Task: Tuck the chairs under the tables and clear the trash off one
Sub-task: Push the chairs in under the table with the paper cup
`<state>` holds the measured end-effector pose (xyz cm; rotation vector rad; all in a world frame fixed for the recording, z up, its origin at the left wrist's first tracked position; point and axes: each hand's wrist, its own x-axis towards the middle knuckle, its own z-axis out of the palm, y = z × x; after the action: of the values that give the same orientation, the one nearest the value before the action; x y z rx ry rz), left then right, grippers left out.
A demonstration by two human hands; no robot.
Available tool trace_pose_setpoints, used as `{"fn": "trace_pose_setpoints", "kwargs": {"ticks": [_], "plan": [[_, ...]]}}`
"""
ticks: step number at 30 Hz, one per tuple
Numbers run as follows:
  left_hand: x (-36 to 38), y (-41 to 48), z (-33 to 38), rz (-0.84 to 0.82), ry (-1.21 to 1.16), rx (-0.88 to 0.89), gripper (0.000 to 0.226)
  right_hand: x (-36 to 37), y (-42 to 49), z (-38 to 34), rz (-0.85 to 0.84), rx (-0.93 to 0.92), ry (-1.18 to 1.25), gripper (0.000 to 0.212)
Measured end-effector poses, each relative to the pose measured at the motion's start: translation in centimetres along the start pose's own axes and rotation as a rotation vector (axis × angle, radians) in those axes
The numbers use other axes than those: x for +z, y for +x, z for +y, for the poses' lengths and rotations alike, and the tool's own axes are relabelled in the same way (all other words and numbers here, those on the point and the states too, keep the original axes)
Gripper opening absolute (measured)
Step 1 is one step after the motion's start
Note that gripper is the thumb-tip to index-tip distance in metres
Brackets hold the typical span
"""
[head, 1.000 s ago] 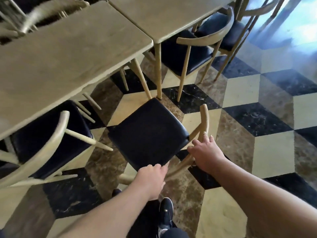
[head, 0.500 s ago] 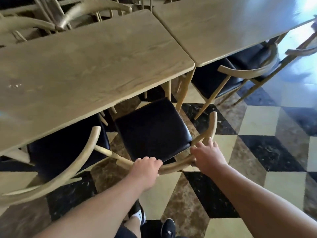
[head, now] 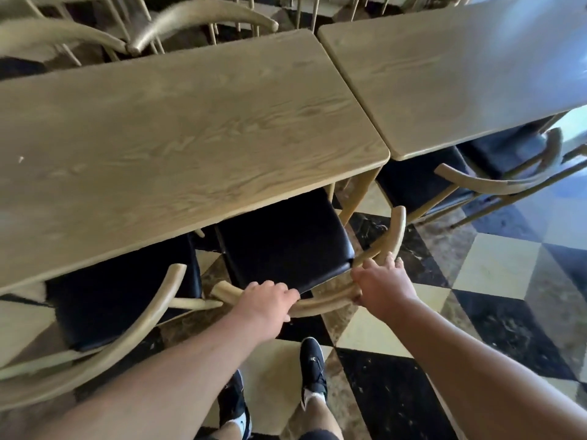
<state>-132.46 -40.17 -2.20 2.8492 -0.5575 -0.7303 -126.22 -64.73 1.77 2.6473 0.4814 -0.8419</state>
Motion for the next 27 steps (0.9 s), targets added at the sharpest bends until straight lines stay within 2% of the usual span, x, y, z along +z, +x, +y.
{"fn": "trace_pose_setpoints", "kwargs": {"ticks": [7,10,18,22,24,27], "plan": [[-1.3,2.2,-1.5,-0.014,0.015,-0.168,0.029,-0.8,4.2,0.4,0.011,-0.117,-0.033,0.052],[-1.3,2.6,-2.7,0.007,0.02,-0.209,0.032,-1.1,5.6,-0.3,0.029,-0.165,-0.055,0.045],[-1.1,1.1,-6.2,0.146,-0.072,-0.265,0.04,-2.3,7.8,-2.8,0.04,-0.236,-0.188,0.038],[-1.0,-2.2,-9.2,0.264,-0.105,-0.419,0.034,-2.6,7.7,-4.4,-0.008,-0.218,-0.146,0.041],[-0.2,-5.1,-11.4,0.272,-0.075,-0.55,0.045,-2.9,7.6,-7.0,-0.04,-0.272,-0.078,0.048],[1.7,-9.5,-14.5,0.231,-0.092,-0.683,0.068,-3.9,7.8,-12.2,-0.096,-0.348,0.147,0.054]]}}
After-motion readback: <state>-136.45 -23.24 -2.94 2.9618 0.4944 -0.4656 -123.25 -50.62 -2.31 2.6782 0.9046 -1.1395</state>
